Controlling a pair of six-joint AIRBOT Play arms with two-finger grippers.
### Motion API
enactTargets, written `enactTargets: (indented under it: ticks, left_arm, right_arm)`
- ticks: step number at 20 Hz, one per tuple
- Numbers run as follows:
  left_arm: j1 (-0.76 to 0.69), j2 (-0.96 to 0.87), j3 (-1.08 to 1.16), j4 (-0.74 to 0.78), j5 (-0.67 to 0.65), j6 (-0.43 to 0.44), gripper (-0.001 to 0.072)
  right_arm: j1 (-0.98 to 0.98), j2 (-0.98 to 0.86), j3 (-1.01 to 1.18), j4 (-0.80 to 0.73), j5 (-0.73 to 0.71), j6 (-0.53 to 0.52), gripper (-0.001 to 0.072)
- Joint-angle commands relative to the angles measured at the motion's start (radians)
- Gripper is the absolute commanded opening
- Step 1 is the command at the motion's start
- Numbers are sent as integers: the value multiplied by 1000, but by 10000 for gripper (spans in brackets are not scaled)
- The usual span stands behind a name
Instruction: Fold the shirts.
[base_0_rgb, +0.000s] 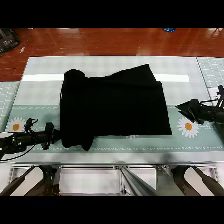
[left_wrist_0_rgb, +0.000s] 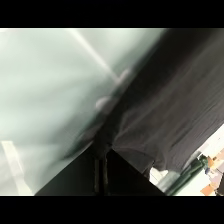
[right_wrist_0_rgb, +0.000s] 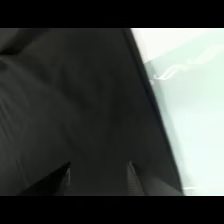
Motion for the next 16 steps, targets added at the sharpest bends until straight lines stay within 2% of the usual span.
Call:
enactTargets:
  ticks: [1,3,4,8,12,16]
  left_arm:
    - [-2,2,24,-51,-21,70,25]
    - [-2,2,60,-51,-51,96,25]
    - [-2,2,76,-51,-55,100,25]
    - [-2,2,101,-54,-62,119,25]
    - [-2,2,101,-54,-61,129,25]
    - [-3,2,101,-55,-60,148,25]
  right_arm:
    - [-79,2,-5,-167,55,49,409]
    - [-85,2,-47,-330,137,129,408]
    - [-82,2,-80,-340,148,158,409]
    - [-68,-10,-187,-276,132,154,409]
    - [17,-90,-190,-251,103,153,409]
    - [129,-169,-181,-106,-54,151,409]
